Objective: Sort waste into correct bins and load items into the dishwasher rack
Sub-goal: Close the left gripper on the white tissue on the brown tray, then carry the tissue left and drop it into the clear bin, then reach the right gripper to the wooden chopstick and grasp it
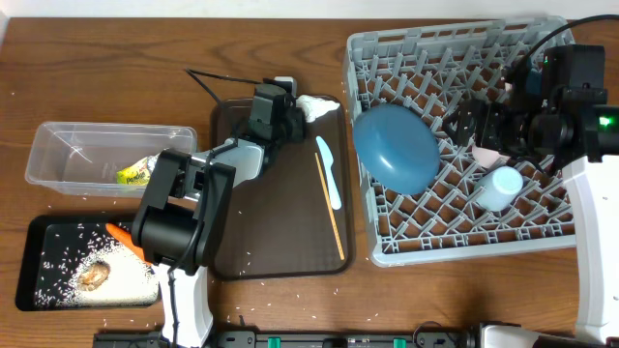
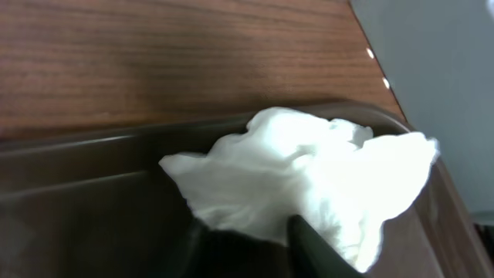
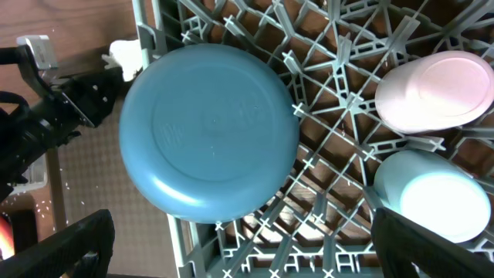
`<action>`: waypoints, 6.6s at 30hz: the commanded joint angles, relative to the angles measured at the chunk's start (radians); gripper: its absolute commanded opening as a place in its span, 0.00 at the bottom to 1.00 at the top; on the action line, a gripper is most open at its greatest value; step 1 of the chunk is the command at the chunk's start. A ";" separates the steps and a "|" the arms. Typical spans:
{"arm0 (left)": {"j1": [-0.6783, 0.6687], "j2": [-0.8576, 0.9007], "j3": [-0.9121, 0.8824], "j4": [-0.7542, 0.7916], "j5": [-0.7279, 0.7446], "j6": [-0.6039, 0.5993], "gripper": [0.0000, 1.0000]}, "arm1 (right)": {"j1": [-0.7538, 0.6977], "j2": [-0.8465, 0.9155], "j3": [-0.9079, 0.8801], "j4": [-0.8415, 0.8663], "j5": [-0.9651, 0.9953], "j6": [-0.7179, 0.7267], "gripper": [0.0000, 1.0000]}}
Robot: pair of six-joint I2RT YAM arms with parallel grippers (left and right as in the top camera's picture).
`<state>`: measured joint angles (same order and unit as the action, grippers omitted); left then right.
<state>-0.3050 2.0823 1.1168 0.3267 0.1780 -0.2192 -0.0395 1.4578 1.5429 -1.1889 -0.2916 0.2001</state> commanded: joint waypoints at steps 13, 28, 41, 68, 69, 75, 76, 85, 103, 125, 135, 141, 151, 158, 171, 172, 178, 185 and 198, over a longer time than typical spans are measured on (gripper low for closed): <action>0.047 -0.114 -0.006 -0.206 -0.068 0.000 0.06 | 0.014 0.002 -0.003 -0.019 0.003 -0.014 0.99; 0.019 -0.254 -0.006 -0.277 -0.039 -0.123 0.41 | 0.014 0.002 -0.003 -0.015 0.003 -0.014 0.99; -0.046 -0.037 -0.006 -0.047 -0.077 -0.186 0.56 | 0.014 0.002 -0.003 -0.020 0.003 -0.014 0.99; -0.010 -0.140 -0.006 -0.158 -0.093 -0.148 0.06 | 0.014 0.002 -0.003 -0.031 0.003 0.005 0.99; -0.005 -0.177 -0.006 -0.203 -0.093 -0.129 0.06 | 0.014 0.002 -0.003 -0.030 0.003 0.005 0.99; 0.047 -0.387 -0.006 -0.490 -0.155 -0.111 0.06 | 0.014 0.002 -0.003 -0.031 0.003 0.005 0.99; 0.062 -0.426 -0.006 -0.543 -0.171 -0.110 0.06 | 0.014 0.002 -0.003 -0.032 0.003 0.005 0.99; 0.301 -0.735 -0.006 -0.917 -0.325 -0.104 0.06 | 0.014 0.002 -0.003 -0.031 0.003 0.009 0.99; 0.485 -0.639 0.016 -1.048 -0.287 -0.107 0.70 | 0.014 0.002 -0.003 -0.039 0.003 0.012 0.99; 0.209 -0.853 0.076 -1.239 0.119 0.122 0.64 | 0.015 0.002 -0.003 -0.025 0.003 0.013 0.99; 0.211 -0.881 0.128 -1.313 -0.019 0.079 0.63 | 0.232 0.003 -0.003 0.046 -0.034 -0.037 0.87; 0.335 -0.959 0.198 -1.405 -0.130 -0.024 0.72 | 0.517 0.060 -0.003 0.150 0.173 0.011 0.82; 0.515 -1.057 0.198 -1.476 -0.131 -0.037 0.86 | 0.753 0.372 -0.003 0.237 0.340 0.142 0.65; 0.518 -1.027 0.196 -1.496 -0.142 -0.037 0.98 | 0.764 0.498 -0.003 0.235 0.317 0.171 0.67; 0.518 -0.978 0.196 -1.493 -0.142 -0.037 0.98 | 0.808 0.635 -0.003 0.256 0.201 0.278 0.47; 0.518 -0.975 0.196 -1.493 -0.142 -0.037 0.98 | 0.813 0.649 -0.003 0.264 0.201 0.278 0.45; 0.518 -0.968 0.196 -1.493 -0.142 -0.037 0.98 | 0.815 0.689 -0.003 0.277 0.206 0.312 0.41; 0.518 -0.966 0.196 -1.493 -0.142 -0.037 0.98 | 0.813 0.681 0.001 0.265 0.196 0.275 0.43; 0.518 -0.966 0.196 -1.493 -0.142 -0.037 0.98 | 0.810 0.600 -0.003 0.156 0.217 0.248 0.49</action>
<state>0.2077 1.1110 1.3029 -1.1641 0.0483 -0.2558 0.7750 2.0800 1.5414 -1.0237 -0.0853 0.4622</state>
